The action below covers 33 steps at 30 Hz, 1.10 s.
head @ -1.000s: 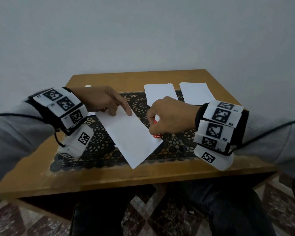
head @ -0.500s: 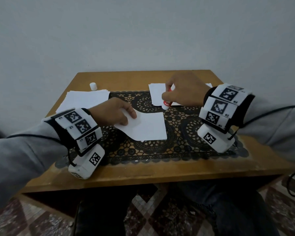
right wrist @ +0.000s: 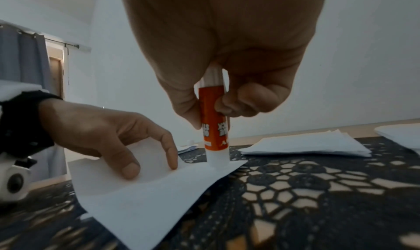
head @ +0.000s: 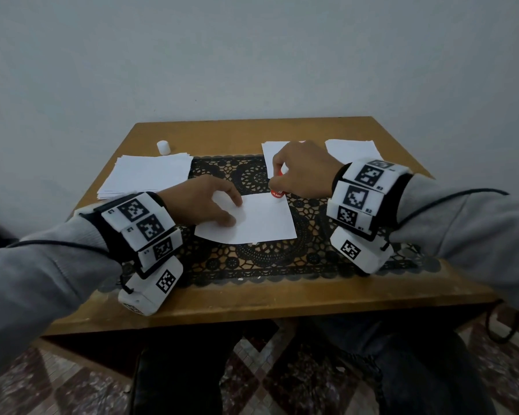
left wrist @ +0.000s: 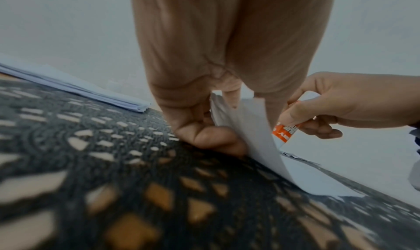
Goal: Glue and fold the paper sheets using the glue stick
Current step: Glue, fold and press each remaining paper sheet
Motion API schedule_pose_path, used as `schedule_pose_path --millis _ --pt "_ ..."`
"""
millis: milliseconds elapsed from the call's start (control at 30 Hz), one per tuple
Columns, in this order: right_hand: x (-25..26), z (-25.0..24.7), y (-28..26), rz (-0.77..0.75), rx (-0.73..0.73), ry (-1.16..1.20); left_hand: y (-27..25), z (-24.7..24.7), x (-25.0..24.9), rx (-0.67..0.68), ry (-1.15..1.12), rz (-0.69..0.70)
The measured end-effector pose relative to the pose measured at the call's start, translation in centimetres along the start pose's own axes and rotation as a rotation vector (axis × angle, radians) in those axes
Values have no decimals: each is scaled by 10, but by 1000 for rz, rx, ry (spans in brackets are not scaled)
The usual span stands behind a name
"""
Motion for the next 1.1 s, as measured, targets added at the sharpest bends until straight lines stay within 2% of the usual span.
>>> schedule_pose_path --millis 133,467,767,933,1000,1100 --pt "0 3 3 7 12 -5 1 2 -4 19 93 17" --pt "9 0 -10 -42 63 -33 1 2 -6 24 136 12" --pt "8 1 -42 -70 213 36 -2 3 -9 5 185 7" --pt "-10 -22 -46 -19 462 232 -2 3 -9 -3 186 14" --pt "-20 -36 -46 -14 479 283 -1 3 -8 13 191 16" --pt "-34 -49 -44 -58 430 383 0 3 -9 23 200 12"
Point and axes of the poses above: each hand's wrist, its own y-axis towards the middle knuckle, its own z-axis out of the palm, x = y × z, the point moved 2 cm from there along y, towards the middle knuckle, and after that the axes turned 8 degrees about x, right-handed, at the moved point
